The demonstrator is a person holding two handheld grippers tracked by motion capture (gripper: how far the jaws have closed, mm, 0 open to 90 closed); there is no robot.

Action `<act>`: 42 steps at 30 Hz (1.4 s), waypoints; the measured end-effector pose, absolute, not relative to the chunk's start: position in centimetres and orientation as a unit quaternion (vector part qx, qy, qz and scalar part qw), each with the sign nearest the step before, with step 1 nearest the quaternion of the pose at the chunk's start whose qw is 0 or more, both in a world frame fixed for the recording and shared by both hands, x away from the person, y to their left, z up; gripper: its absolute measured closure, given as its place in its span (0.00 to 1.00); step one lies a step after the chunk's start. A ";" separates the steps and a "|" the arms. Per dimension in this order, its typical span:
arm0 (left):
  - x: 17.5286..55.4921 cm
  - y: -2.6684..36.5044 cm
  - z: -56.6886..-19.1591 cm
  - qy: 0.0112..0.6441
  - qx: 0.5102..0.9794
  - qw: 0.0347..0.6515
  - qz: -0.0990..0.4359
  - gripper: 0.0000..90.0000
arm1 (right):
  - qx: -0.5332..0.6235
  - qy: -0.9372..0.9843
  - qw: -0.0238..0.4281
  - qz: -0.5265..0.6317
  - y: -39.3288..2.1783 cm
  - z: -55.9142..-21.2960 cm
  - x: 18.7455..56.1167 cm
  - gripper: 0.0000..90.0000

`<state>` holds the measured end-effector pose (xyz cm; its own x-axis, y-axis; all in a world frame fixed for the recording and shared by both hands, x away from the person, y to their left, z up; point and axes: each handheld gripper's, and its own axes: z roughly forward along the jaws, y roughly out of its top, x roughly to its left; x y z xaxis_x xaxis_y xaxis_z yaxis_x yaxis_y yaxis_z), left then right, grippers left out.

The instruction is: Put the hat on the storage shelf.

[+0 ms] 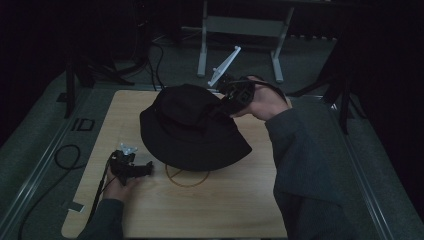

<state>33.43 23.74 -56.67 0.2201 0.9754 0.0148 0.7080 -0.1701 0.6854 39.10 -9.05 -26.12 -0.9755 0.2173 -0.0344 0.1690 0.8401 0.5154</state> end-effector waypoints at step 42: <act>33.4 23.7 -56.7 0.578 0.728 0.285 0.234 0.01 | 0.174 0.958 0.038 0.224 -8.7 -28.6 39.9 0.28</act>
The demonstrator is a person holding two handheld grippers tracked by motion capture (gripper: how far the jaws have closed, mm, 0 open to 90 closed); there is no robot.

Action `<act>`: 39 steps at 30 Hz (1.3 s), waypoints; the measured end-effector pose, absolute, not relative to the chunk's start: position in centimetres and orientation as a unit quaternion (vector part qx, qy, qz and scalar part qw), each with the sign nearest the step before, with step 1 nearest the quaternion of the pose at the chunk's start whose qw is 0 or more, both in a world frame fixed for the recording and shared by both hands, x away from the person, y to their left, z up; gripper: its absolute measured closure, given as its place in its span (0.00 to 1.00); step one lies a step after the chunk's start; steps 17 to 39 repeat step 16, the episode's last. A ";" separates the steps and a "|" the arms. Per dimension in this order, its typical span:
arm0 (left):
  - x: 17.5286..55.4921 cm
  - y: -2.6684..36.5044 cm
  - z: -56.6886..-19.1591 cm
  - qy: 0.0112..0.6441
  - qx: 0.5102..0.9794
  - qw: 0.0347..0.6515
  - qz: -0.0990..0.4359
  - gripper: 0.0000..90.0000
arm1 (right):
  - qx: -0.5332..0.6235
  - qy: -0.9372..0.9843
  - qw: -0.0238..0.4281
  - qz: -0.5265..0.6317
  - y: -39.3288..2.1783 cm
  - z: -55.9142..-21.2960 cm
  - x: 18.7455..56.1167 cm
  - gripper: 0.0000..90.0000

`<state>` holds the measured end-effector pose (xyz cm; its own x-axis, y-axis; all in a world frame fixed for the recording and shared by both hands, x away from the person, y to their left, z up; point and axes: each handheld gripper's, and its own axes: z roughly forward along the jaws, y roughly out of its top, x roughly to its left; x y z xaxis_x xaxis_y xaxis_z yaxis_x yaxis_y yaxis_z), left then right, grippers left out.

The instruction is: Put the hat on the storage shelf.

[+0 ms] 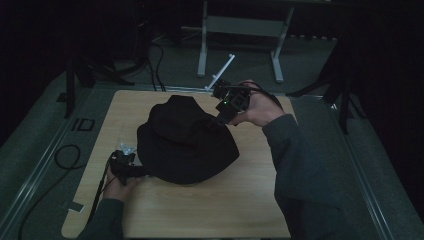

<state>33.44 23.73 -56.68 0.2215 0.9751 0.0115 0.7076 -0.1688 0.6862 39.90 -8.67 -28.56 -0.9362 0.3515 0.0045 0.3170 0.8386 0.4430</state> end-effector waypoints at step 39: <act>33.5 23.7 -56.7 0.579 0.726 0.287 0.235 0.01 | 0.215 0.940 0.079 0.255 -14.0 -29.8 39.0 0.24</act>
